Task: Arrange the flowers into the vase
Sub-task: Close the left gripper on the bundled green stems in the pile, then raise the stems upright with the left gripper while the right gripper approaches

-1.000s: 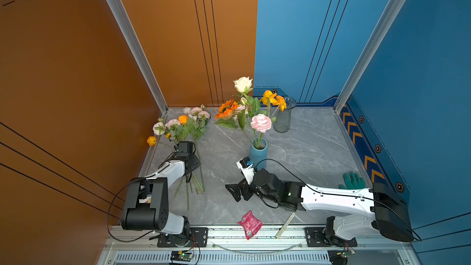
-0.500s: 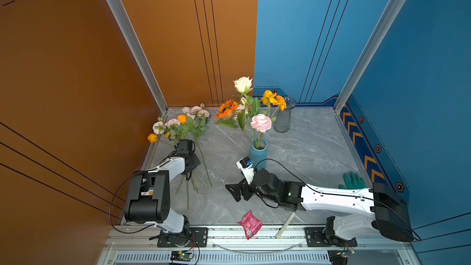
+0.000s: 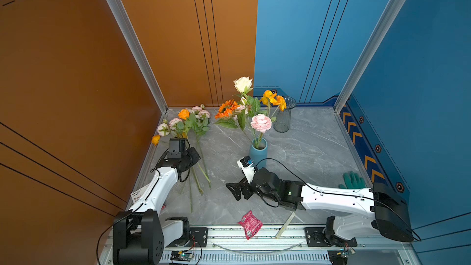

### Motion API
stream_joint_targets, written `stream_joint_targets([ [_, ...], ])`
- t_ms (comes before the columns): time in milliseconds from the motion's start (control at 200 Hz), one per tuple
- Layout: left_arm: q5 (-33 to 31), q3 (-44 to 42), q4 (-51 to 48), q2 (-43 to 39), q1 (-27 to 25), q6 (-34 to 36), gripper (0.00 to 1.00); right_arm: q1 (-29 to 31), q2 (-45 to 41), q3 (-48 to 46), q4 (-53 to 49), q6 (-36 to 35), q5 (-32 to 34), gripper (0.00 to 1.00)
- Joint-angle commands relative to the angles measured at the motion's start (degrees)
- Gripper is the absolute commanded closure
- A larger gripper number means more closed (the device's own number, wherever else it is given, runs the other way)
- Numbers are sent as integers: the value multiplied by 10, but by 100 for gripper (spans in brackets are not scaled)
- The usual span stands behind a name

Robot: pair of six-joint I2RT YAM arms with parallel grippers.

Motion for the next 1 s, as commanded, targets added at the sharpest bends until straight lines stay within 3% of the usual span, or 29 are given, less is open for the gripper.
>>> stream_joint_targets([
  [0,89,10,-15,-37,2,-11,100,-5,2,20,1,-3,-9,0],
  [305,115,45,-32,-163,-7,-7,100,-8,21,53,-2,-14,-19,0],
  [481,35,56,-76,-214,-13,37,100,-9,29,72,-6,-22,-25,0],
  [751,163,53,6,-269,-17,57,100,-12,44,99,-4,-35,-24,0],
  [996,170,76,-88,-305,-13,62,100,-20,128,163,2,-38,11,0],
])
